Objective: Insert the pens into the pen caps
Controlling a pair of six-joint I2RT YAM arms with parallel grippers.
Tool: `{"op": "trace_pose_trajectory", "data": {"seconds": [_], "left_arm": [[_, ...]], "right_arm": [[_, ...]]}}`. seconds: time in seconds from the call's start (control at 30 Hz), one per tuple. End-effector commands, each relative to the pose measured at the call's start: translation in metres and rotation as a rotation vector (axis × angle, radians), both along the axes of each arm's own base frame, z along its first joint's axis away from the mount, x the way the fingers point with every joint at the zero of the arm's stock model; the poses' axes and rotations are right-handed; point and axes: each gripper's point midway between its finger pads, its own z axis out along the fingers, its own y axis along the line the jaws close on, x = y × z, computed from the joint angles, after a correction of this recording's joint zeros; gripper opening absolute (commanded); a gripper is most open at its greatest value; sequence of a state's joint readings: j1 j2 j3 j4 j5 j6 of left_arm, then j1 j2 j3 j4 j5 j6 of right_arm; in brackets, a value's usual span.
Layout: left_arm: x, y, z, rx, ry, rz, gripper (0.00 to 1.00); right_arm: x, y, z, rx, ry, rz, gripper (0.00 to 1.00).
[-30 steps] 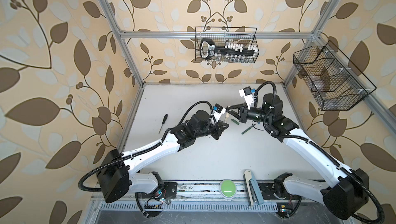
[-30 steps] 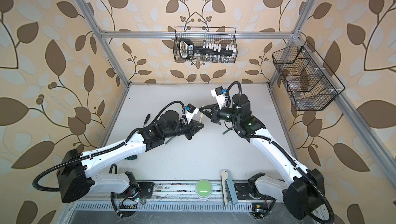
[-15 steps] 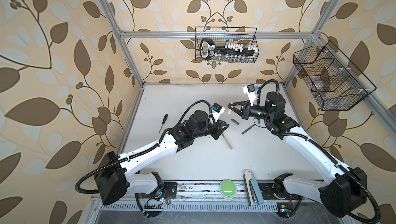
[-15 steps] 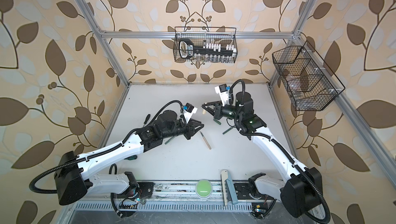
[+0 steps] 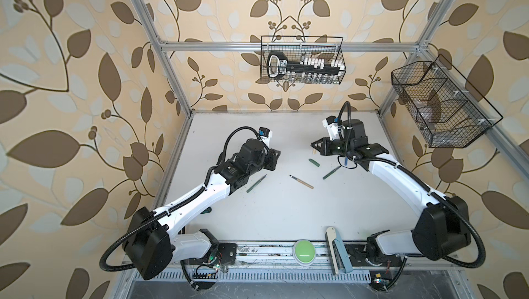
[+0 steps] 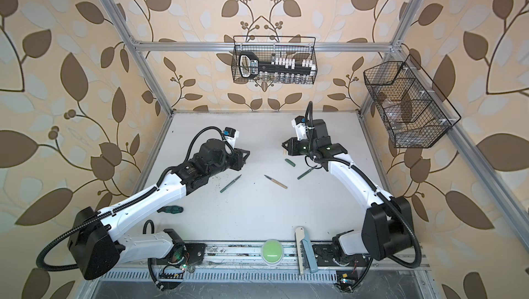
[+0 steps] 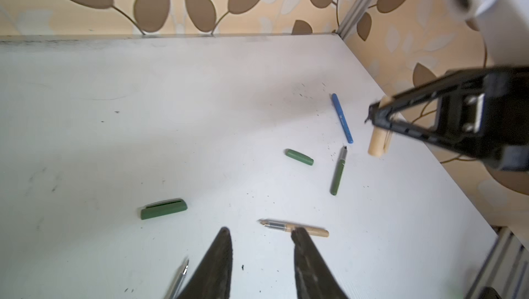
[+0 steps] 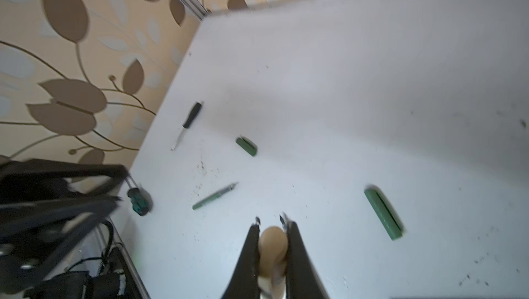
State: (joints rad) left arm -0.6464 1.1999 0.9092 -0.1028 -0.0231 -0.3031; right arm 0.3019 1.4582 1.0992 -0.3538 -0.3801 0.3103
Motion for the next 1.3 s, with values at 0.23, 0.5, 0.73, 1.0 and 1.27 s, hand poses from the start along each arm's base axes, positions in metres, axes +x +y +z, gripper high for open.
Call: {"op": "trace_pose_trajectory", "data": {"seconds": [0.23,0.5,0.73,1.0,1.27], "left_arm": [[-0.014,0.022,0.006,-0.012,-0.022,0.067,0.4],[-0.022,0.034,0.007,-0.015,-0.038,0.094,0.41],[-0.021,0.034,0.007,-0.01,-0.04,0.094,0.42],[-0.022,0.038,0.008,-0.007,-0.047,0.104,0.5],[-0.027,0.051,0.01,0.005,-0.064,0.146,0.63]], "right_arm": [[-0.02,-0.013,-0.144,-0.486,0.359,0.143,0.02],[-0.004,-0.019,-0.163,-0.607,0.371,0.168,0.07],[-0.006,-0.018,-0.168,-0.641,0.38,0.2,0.27],[0.008,-0.007,-0.128,-0.654,0.254,0.202,0.46],[0.005,0.034,-0.095,-0.656,0.123,0.334,0.55]]}}
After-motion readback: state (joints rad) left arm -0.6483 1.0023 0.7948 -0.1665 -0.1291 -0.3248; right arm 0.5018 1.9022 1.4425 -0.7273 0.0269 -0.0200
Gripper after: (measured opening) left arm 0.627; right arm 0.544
